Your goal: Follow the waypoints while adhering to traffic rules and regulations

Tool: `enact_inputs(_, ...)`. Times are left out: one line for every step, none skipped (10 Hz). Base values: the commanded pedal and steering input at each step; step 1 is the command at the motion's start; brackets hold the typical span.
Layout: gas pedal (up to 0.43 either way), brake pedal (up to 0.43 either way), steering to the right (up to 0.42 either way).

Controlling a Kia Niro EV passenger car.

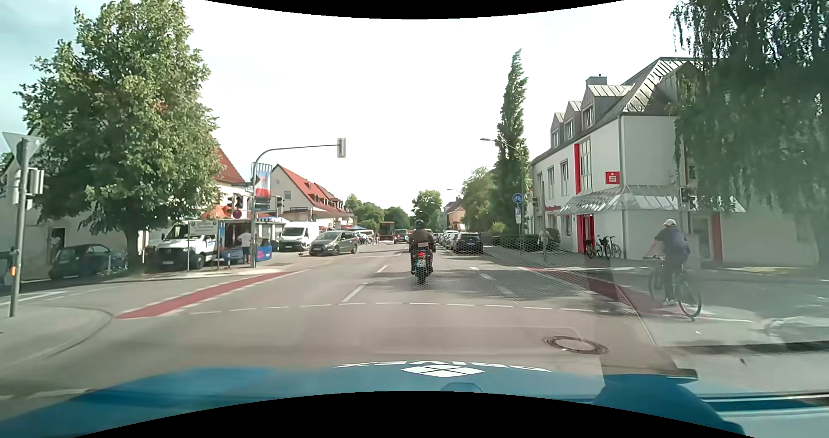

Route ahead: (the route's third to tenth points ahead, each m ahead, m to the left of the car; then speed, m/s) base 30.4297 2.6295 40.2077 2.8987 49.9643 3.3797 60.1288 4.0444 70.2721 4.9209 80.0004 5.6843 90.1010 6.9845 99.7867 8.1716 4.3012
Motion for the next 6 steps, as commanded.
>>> enact_inputs(0.189, 0.0, 0.003)
enact_inputs(0.189, 0.0, 0.003)
enact_inputs(0.189, 0.0, 0.003)
enact_inputs(0.189, 0.0, 0.003)
enact_inputs(0.177, 0.0, 0.003)
enact_inputs(0.177, 0.0, 0.003)
